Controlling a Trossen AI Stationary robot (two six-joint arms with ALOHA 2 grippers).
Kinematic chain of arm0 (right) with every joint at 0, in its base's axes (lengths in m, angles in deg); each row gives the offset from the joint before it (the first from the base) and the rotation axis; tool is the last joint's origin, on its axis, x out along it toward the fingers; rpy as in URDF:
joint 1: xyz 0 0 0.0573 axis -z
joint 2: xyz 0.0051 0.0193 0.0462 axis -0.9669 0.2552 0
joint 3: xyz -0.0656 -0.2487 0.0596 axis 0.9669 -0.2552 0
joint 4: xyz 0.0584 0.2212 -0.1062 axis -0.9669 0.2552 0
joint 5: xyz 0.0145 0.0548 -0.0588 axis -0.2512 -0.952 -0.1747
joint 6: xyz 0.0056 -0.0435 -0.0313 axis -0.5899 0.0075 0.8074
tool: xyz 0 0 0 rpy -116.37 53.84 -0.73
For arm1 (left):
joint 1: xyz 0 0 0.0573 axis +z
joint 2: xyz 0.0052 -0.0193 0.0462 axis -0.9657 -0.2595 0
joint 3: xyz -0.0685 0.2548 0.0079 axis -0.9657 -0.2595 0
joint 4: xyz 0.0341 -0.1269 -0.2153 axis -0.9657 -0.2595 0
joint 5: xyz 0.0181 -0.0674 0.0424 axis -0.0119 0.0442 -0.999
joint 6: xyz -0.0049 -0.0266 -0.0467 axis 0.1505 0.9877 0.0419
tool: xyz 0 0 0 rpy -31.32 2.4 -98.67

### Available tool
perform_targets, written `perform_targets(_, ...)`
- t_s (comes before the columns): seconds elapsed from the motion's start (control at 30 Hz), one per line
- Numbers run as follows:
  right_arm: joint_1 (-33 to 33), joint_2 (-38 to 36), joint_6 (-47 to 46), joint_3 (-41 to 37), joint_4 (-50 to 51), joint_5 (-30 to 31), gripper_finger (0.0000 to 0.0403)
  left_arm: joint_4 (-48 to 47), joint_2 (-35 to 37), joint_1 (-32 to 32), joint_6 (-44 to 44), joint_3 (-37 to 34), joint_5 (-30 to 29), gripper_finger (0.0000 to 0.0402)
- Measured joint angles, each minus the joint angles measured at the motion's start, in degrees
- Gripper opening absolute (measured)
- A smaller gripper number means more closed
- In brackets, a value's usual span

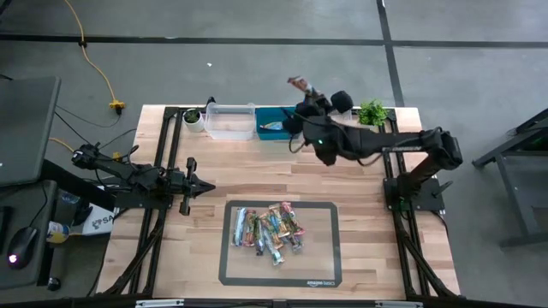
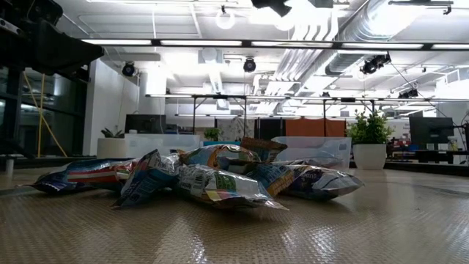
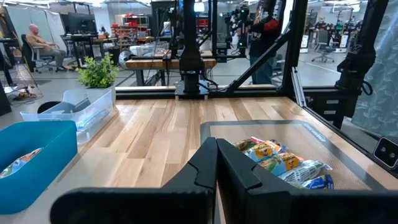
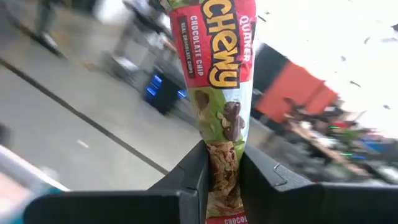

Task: Pick and place Granola Bars by type
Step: Put the red granola bar into the right transparent bin

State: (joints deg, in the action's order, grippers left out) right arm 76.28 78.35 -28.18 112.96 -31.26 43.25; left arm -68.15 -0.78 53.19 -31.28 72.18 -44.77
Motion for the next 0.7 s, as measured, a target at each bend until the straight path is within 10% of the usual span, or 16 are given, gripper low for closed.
perform_targets(0.33, 10.1, 0.0, -15.8, 0.0, 23.9, -6.3, 0.0057, 0.0, 0.0, 0.0, 0.0, 0.0, 0.0, 0.0001)
perform_targets(0.53, 18.9, 0.3, -36.6, 0.0, 44.7, -27.3, 0.0057, 0.0, 0.0, 0.0, 0.0, 0.0, 0.0, 0.0001)
perform_targets(0.7, 26.7, 1.2, -34.6, -0.2, 53.9, -44.7, 0.0057, 0.0, 0.0, 0.0, 0.0, 0.0, 0.0, 0.0001)
